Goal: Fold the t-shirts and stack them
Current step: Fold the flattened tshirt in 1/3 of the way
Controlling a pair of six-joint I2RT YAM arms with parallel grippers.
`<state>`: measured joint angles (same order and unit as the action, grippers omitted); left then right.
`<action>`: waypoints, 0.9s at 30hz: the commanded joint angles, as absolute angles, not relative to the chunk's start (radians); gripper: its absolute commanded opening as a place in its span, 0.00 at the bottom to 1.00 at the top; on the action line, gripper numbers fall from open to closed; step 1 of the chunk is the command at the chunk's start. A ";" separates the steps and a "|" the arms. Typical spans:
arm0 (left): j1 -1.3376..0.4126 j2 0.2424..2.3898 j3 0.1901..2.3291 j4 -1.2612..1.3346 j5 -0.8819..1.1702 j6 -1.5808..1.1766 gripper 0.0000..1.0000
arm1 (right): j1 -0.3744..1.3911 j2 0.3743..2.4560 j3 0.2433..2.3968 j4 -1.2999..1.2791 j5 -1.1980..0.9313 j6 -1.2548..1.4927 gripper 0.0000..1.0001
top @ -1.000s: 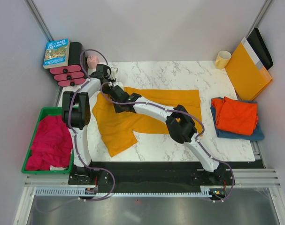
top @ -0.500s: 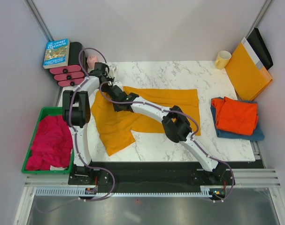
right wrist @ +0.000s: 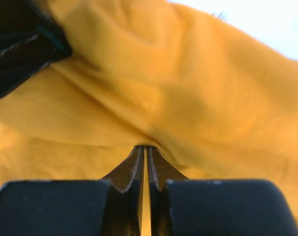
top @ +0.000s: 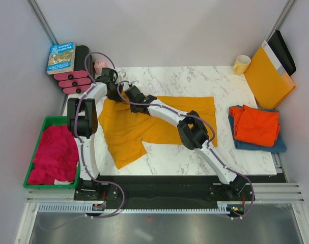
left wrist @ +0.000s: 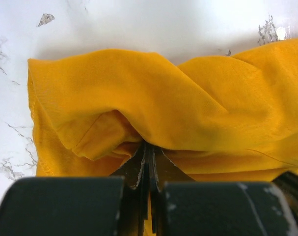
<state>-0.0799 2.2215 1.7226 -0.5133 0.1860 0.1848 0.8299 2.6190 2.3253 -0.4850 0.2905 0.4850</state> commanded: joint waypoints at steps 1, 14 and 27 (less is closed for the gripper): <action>-0.075 2.232 1.704 -0.561 0.210 0.196 0.02 | 0.822 2.638 2.387 -0.440 0.321 0.486 0.12; -0.077 2.237 1.681 -0.568 0.230 0.196 0.02 | 0.819 2.651 2.402 -0.347 0.360 0.479 0.41; -0.078 2.250 1.692 -0.569 0.239 0.199 0.02 | 0.857 2.606 2.350 -0.273 0.313 0.477 0.47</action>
<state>-0.0742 2.2211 1.7138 -0.5064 0.2161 0.1848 0.8337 2.6492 2.3447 -0.3401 0.3336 0.4759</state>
